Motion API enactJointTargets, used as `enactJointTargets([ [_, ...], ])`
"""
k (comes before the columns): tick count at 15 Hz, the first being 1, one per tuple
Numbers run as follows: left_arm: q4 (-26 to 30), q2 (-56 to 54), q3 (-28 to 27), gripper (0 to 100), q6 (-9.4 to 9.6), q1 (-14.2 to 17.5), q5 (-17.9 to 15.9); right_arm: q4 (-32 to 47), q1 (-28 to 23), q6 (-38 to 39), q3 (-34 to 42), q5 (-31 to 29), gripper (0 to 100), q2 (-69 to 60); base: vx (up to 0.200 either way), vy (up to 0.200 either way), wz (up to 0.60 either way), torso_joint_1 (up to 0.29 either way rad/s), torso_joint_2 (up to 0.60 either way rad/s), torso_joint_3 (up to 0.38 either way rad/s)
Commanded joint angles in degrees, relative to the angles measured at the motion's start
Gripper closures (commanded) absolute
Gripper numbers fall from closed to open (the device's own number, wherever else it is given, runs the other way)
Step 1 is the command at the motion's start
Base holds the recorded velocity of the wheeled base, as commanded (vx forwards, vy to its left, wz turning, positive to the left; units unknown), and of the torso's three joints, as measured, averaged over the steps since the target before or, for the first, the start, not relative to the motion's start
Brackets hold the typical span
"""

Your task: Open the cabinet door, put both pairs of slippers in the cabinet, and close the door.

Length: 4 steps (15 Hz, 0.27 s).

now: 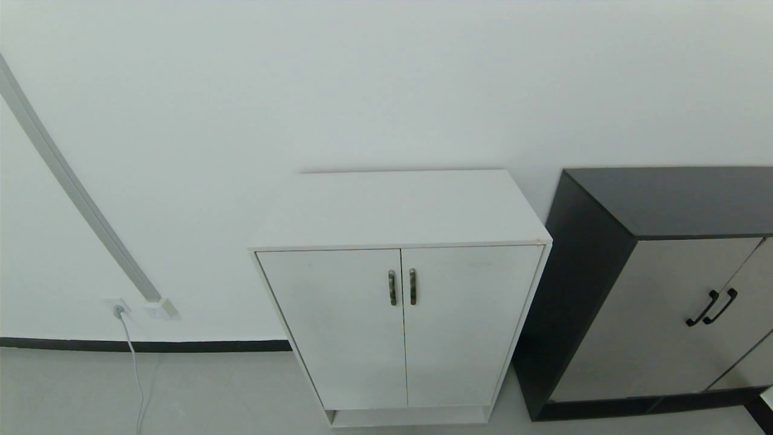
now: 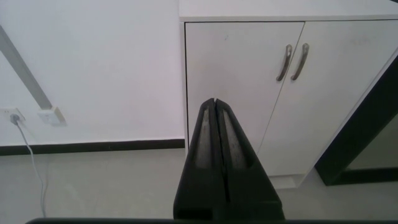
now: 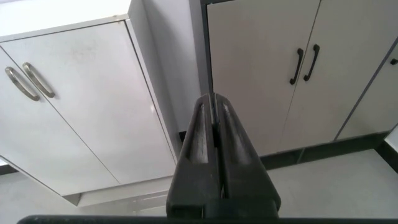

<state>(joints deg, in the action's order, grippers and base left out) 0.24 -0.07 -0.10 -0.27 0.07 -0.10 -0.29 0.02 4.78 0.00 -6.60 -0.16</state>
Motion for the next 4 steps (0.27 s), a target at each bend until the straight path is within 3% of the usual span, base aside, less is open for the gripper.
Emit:
enactJointTargets([
  [1, 0.0, 0.1, 0.0, 100, 0.00, 0.0, 0.0, 0.0, 0.1, 0.0, 0.0, 0.0, 100, 0.2, 0.000, 0.000, 0.00, 0.000, 0.00, 0.000],
  [4, 0.0, 0.1, 0.0, 100, 0.00, 0.0, 0.0, 0.0, 0.1, 0.0, 0.0, 0.0, 100, 0.2, 0.000, 0.000, 0.00, 0.000, 0.00, 0.000],
])
